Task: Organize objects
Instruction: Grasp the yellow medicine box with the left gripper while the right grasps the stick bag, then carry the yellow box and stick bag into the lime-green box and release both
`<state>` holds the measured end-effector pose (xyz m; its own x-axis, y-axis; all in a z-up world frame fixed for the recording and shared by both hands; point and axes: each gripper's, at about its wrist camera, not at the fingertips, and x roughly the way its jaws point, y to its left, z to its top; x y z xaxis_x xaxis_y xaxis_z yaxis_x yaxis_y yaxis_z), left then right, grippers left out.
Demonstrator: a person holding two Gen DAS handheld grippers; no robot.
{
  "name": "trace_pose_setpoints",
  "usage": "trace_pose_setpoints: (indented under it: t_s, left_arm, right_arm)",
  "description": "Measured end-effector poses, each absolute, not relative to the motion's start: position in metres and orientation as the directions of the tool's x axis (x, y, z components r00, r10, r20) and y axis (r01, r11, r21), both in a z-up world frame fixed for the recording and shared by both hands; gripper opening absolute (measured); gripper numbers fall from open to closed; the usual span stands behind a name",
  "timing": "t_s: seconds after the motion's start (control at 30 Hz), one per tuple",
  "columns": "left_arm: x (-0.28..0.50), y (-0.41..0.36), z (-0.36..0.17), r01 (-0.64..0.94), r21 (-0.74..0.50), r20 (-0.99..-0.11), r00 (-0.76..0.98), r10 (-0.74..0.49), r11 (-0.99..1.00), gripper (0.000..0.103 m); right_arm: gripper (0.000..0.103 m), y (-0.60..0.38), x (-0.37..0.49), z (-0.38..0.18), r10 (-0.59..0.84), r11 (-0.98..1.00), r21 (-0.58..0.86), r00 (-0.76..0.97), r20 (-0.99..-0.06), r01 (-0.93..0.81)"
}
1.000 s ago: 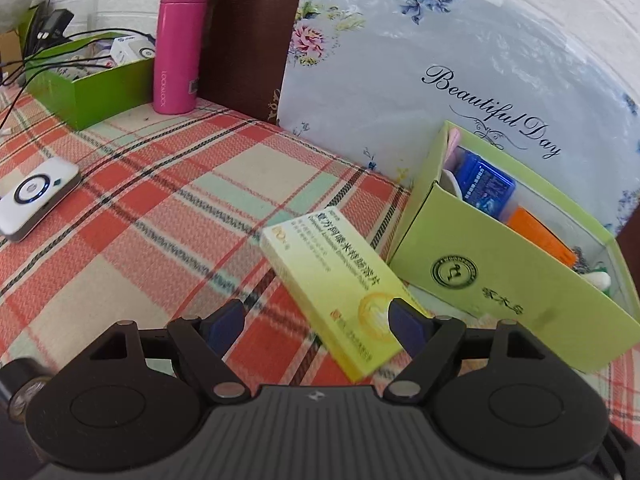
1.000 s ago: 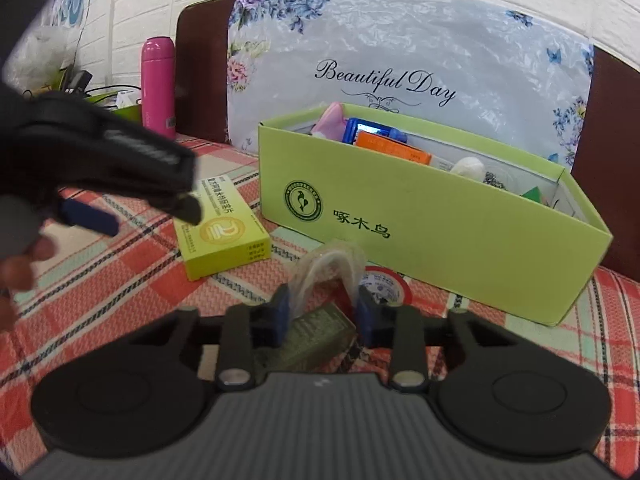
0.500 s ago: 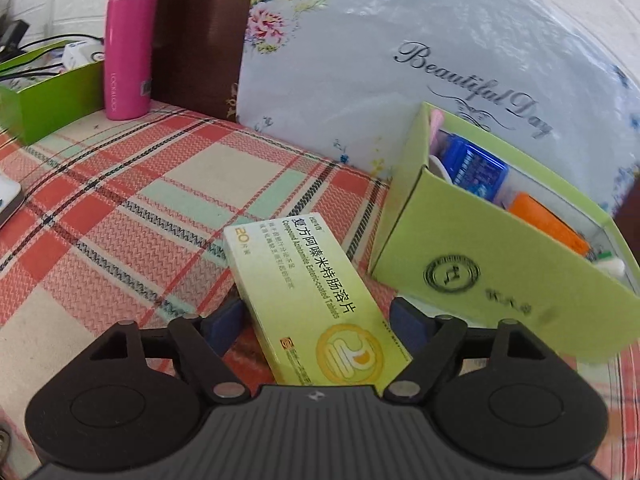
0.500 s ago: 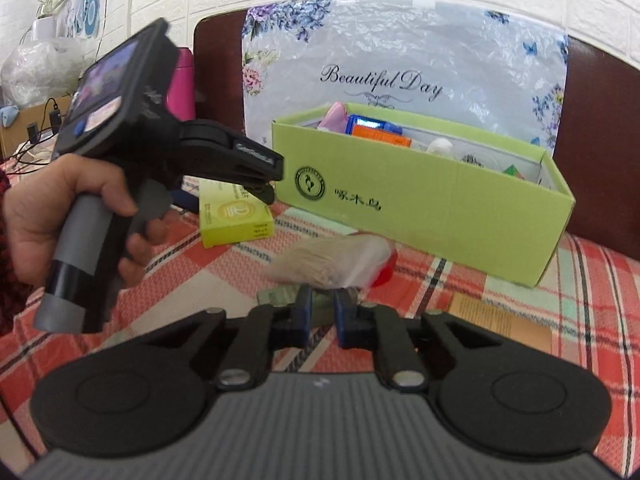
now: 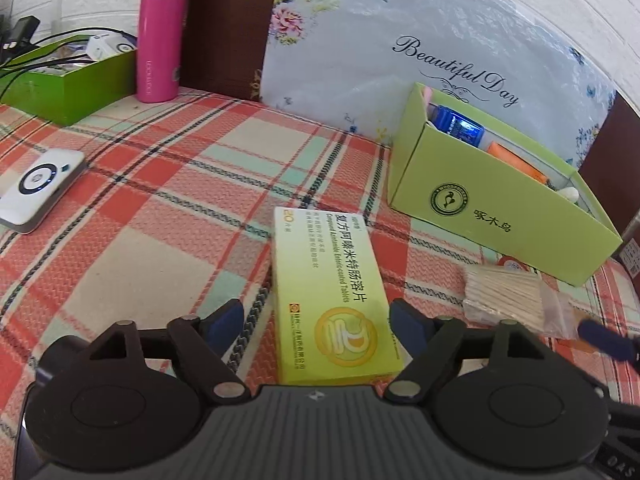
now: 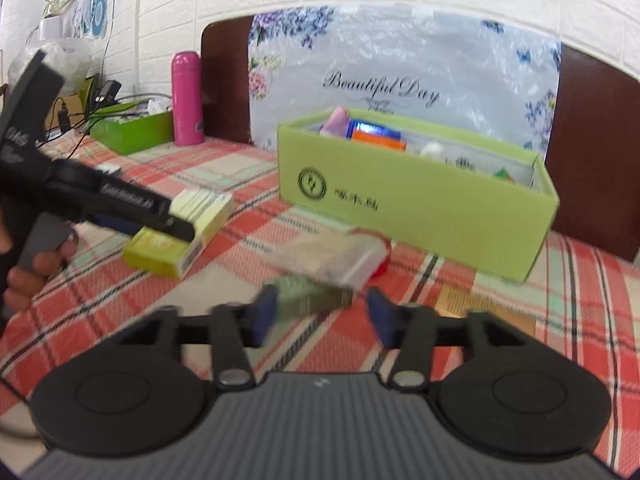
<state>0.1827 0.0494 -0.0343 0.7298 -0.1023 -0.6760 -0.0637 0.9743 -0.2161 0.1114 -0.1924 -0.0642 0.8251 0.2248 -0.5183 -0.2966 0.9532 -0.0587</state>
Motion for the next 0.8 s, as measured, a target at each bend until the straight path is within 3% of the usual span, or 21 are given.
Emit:
trace_pose_setpoints:
  t_s: [0.1, 0.27, 0.33, 0.37, 0.47, 0.5, 0.53, 0.57, 0.6, 0.8]
  left_arm:
    - [0.186, 0.046, -0.036, -0.061, -0.165, -0.689, 0.721, -0.071, 0.984, 0.085]
    - [0.201, 0.039, -0.043, -0.040, -0.185, -0.710, 0.696, -0.105, 0.982, 0.091]
    - [0.204, 0.031, -0.046, -0.015, -0.131, -0.699, 0.711, -0.082, 0.991, 0.095]
    - [0.206, 0.028, -0.048, -0.003, -0.100, -0.701, 0.710, -0.069, 0.995, 0.095]
    - [0.205, 0.023, -0.051, 0.021, -0.050, -0.691, 0.721, -0.050, 0.999, 0.093]
    - [0.204, 0.024, -0.051, 0.020, -0.045, -0.686, 0.726, -0.046, 0.999, 0.089]
    - [0.203, 0.025, -0.050, 0.021, -0.045, -0.684, 0.728, -0.046, 0.999, 0.085]
    - [0.202, 0.026, -0.049, 0.021, -0.051, -0.681, 0.730, -0.051, 0.998, 0.074]
    - [0.201, 0.028, -0.047, 0.017, -0.057, -0.680, 0.731, -0.051, 0.998, 0.072]
    - [0.192, 0.030, -0.041, 0.025, -0.107, -0.689, 0.719, -0.092, 0.994, 0.071]
  right_arm:
    - [0.065, -0.179, 0.133, -0.061, 0.220, 0.935, -0.131, 0.826, -0.520, -0.331]
    - [0.073, -0.159, 0.177, -0.073, 0.177, 0.904, -0.218, 0.786, -0.592, -0.368]
    - [0.074, -0.155, 0.188, -0.080, 0.166, 0.895, -0.227, 0.760, -0.628, -0.384]
    - [0.071, -0.153, 0.190, -0.083, 0.159, 0.893, -0.236, 0.758, -0.633, -0.384]
    - [0.039, -0.149, 0.183, -0.087, 0.107, 0.886, -0.299, 0.785, -0.610, -0.354]
    - [0.032, -0.150, 0.180, -0.086, 0.107, 0.887, -0.300, 0.789, -0.605, -0.351]
    - [0.030, -0.153, 0.178, -0.085, 0.117, 0.891, -0.288, 0.789, -0.603, -0.351]
    - [0.026, -0.155, 0.176, -0.084, 0.125, 0.896, -0.275, 0.792, -0.597, -0.349]
    - [0.022, -0.158, 0.175, -0.082, 0.128, 0.901, -0.267, 0.797, -0.591, -0.343]
    - [0.013, -0.176, 0.161, -0.064, 0.186, 0.938, -0.145, 0.811, -0.554, -0.314]
